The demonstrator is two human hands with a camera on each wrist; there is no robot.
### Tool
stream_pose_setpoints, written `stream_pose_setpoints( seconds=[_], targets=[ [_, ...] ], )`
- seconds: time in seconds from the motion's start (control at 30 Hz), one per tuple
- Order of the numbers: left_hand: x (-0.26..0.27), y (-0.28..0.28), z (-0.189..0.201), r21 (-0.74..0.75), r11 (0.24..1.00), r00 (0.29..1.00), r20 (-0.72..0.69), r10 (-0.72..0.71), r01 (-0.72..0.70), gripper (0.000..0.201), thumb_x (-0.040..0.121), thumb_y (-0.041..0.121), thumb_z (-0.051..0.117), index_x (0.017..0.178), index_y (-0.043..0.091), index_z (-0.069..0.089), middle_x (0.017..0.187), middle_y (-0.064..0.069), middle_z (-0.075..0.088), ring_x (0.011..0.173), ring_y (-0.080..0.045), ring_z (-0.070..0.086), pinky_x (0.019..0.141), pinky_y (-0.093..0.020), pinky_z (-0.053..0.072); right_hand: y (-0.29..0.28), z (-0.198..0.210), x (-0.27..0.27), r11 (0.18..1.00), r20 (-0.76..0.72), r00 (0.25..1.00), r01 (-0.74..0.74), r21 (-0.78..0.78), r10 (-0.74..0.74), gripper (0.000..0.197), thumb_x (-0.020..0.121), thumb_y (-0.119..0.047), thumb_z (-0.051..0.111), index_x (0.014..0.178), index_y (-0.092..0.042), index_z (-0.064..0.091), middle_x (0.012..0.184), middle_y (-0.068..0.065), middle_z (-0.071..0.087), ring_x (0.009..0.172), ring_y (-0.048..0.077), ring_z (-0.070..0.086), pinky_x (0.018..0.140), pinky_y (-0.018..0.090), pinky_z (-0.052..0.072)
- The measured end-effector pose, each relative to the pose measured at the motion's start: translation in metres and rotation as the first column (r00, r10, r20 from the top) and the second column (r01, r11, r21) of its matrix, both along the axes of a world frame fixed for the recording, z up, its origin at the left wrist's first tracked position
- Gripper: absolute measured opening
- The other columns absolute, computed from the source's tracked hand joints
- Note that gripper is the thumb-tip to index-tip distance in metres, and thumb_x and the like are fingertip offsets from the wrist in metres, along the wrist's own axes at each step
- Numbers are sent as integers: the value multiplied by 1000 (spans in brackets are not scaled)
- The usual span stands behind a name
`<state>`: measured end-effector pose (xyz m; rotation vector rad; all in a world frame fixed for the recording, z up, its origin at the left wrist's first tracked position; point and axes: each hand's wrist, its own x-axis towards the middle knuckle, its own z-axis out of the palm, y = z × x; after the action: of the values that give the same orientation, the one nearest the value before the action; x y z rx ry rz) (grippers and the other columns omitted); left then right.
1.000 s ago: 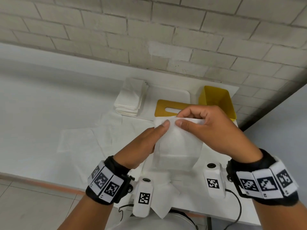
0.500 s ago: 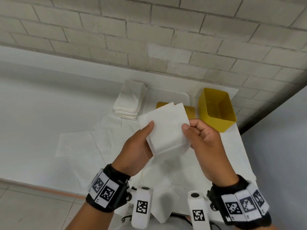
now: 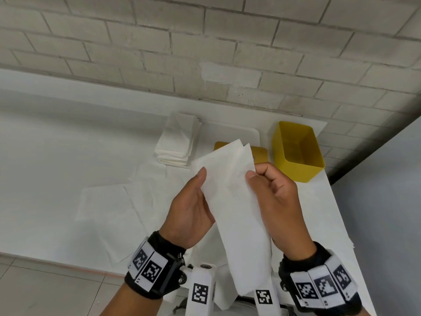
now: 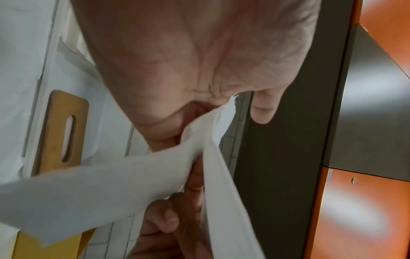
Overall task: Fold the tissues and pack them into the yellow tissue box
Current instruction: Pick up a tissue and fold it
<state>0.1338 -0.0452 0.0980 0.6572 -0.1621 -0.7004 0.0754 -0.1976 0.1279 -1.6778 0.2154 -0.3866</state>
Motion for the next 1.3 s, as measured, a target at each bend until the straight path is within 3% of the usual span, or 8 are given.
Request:
stream_pose_setpoints(
  seconds=[0.1, 0.37, 0.63, 0.8, 0.87, 1.1, 1.2, 1.3],
  targets=[
    [0, 3, -3, -51, 999, 1000, 3, 1, 0, 69, 78, 47, 83, 136, 14, 67, 142, -12, 63, 133, -28, 60, 106, -40, 52, -1, 1, -2, 998, 36, 998, -45, 44, 43, 15, 102, -11, 57, 95, -14, 70, 85, 5, 74, 76, 13, 65, 68, 27, 52],
    [-2, 0, -3, -63, 998, 999, 28, -27, 29, 62, 73, 41, 88, 127, 15, 73, 135, -11, 68, 127, -25, 64, 100, -36, 56, -2, 0, 1, 999, 29, 999, -45, 14, 44, 12, 98, -21, 60, 99, -18, 71, 88, 1, 77, 80, 14, 72, 72, 31, 57],
    [-2, -9, -7, -18, 997, 995, -67, 74, -76, 91, 58, 34, 100, 137, 5, 62, 139, -18, 64, 124, -29, 66, 96, -38, 59, -4, -3, 6, 999, 28, 999, -33, 17, 32, 12, 100, -20, 59, 98, -21, 71, 88, 5, 77, 82, 21, 73, 75, 39, 58],
    [0, -6, -5, 30, 996, 992, -90, 86, -84, 44, 87, 21, 71, 130, 9, 67, 133, -16, 68, 119, -26, 69, 93, -35, 60, -6, -5, 8, 999, 14, 999, -46, 3, 46, 12, 100, -18, 60, 98, -20, 71, 84, 5, 77, 78, 21, 72, 72, 34, 57],
    [1, -6, -4, 57, 993, 989, -100, 111, -106, 41, 90, 21, 59, 129, 10, 68, 132, -16, 69, 118, -26, 70, 93, -35, 60, -6, -5, 8, 999, 12, 999, -46, 1, 46, 12, 100, -18, 60, 98, -20, 72, 84, 7, 77, 81, 29, 72, 73, 38, 58],
    [2, -7, -2, 129, 980, 984, -76, 164, -153, 41, 89, 22, 64, 129, 11, 67, 129, -13, 72, 115, -25, 71, 90, -34, 61, -7, -8, 10, 999, -11, 999, -35, -15, 35, 13, 100, -23, 62, 96, -28, 74, 87, 25, 70, 86, 50, 62, 76, 57, 54],
    [2, -10, -2, 169, 971, 981, -68, 181, -167, 49, 88, 23, 59, 135, 11, 61, 130, -12, 71, 117, -24, 70, 92, -34, 61, -8, -8, 9, 999, -20, 999, -47, -2, 47, 13, 100, -22, 62, 98, -26, 73, 86, 23, 72, 85, 48, 64, 75, 55, 56],
    [5, -11, -2, 208, 958, 976, -43, 213, -200, 44, 87, 27, 60, 128, 13, 65, 123, -10, 75, 111, -23, 73, 85, -32, 63, -10, -8, 9, 996, -51, 996, -67, 65, 70, 10, 98, -16, 63, 106, -19, 69, 81, 8, 77, 74, 27, 73, 67, 35, 58]
  ],
)
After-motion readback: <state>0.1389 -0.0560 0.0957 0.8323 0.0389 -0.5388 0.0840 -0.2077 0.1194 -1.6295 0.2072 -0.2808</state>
